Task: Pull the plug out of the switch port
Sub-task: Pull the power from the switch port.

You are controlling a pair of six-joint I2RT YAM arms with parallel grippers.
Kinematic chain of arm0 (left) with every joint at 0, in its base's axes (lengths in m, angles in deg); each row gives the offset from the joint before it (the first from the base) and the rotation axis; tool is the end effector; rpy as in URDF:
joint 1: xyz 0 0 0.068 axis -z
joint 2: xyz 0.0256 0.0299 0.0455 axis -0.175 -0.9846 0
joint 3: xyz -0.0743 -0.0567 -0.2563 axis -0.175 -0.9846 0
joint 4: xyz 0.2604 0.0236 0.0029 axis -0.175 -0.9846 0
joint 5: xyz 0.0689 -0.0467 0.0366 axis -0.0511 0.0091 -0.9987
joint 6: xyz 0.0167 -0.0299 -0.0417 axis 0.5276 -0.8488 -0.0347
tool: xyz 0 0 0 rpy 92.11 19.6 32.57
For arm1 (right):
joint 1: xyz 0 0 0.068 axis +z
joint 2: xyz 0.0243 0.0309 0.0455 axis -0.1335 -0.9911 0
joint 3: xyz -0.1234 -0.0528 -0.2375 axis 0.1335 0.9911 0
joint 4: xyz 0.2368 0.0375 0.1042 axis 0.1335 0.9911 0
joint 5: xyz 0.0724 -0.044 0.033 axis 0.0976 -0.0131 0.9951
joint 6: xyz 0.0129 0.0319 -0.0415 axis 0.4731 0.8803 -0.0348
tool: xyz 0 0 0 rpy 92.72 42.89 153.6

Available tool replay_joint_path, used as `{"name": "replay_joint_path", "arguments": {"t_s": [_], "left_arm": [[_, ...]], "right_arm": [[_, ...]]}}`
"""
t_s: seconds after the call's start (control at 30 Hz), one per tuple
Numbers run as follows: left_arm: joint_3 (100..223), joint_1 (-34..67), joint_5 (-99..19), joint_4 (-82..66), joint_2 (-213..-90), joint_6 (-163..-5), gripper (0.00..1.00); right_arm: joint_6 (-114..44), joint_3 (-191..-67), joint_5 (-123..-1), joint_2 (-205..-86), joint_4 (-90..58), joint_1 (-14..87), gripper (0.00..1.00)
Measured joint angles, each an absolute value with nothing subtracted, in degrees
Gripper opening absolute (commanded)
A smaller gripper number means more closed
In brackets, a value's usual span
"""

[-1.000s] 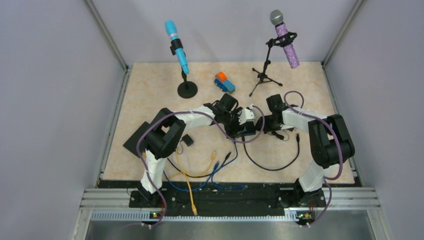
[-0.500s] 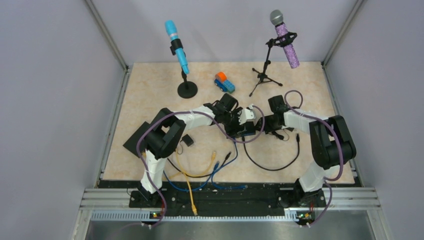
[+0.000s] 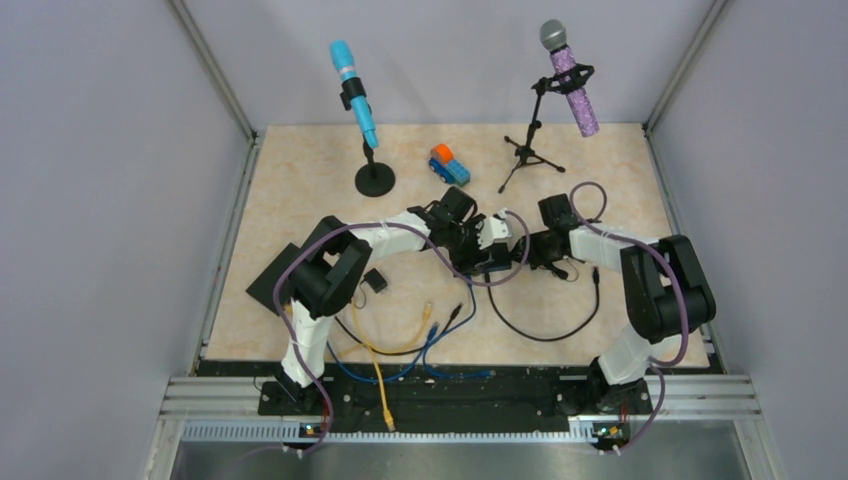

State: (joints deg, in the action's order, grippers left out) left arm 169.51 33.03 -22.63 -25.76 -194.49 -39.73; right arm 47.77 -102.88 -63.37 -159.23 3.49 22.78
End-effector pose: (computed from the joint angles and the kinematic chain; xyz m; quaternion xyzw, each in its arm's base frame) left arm 0.3093 -0.3105 0.1563 0.6245 0.6885 -0.2351 0.2840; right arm 0.2915 0.0824 0.1434 0.5816 0.7837 0.1988 0.0894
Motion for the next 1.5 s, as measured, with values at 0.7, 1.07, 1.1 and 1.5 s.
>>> {"name": "replay_joint_path", "arguments": {"t_s": [0.7, 1.07, 1.1, 1.5], "left_arm": [[169.3, 33.3, -22.1, -25.1, -194.5, -41.0, 0.54], [169.1, 33.9, -22.2, -24.6, -194.5, -41.1, 0.54], [169.1, 33.8, -22.2, -24.6, -194.5, -41.1, 0.54], [169.1, 34.2, -21.2, -24.3, -194.5, -41.0, 0.53]], "right_arm": [[45.5, -99.4, -65.2, -156.5, 1.0, 22.8, 0.00], [44.9, -102.0, -62.2, -158.1, 6.0, 20.6, 0.00], [44.5, -102.2, -61.8, -158.3, 5.9, 20.5, 0.00], [46.3, -94.7, -63.0, -152.8, -1.3, 20.3, 0.00]]}}
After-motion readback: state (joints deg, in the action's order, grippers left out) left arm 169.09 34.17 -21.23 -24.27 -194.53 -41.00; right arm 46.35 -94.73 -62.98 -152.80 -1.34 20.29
